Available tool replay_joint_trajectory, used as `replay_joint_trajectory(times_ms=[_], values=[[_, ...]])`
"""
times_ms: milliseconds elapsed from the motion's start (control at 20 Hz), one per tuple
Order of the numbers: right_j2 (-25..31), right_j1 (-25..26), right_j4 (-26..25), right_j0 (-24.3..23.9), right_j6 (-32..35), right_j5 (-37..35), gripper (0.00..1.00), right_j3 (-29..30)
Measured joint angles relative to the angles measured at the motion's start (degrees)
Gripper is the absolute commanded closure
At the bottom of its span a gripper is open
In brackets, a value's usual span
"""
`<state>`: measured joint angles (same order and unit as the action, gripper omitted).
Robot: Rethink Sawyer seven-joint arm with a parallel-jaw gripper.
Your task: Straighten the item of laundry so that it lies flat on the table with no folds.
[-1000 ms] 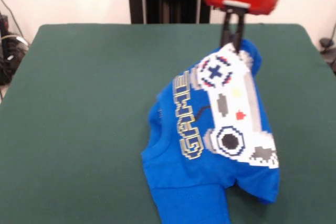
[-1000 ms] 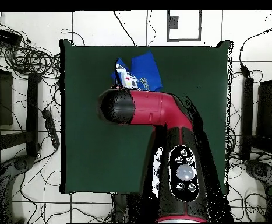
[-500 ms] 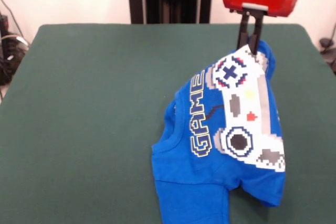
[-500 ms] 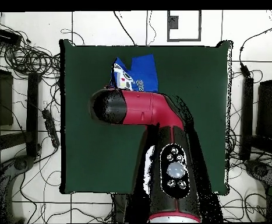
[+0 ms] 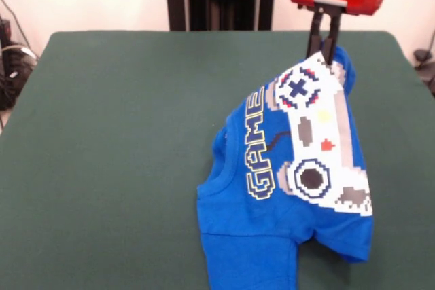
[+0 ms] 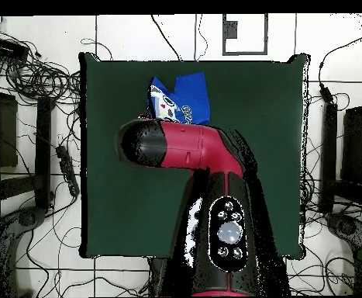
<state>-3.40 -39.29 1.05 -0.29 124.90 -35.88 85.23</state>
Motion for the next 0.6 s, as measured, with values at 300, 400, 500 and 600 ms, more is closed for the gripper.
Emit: replay_joint_trajectory(times_ms=[300, 400, 500, 600], values=[[-1.81, -0.06, 0.46, 2.83, 0.00, -0.01, 1.00, 0.15], [-2.02, -0.06, 0.46, 3.31, 0.00, -0.01, 1.00, 0.27], [-2.34, -0.06, 0.46, 3.78, 0.00, 0.00, 1.00, 0.29], [-2.64, -0.06, 0.46, 4.03, 0.00, 0.00, 1.00, 0.29]])
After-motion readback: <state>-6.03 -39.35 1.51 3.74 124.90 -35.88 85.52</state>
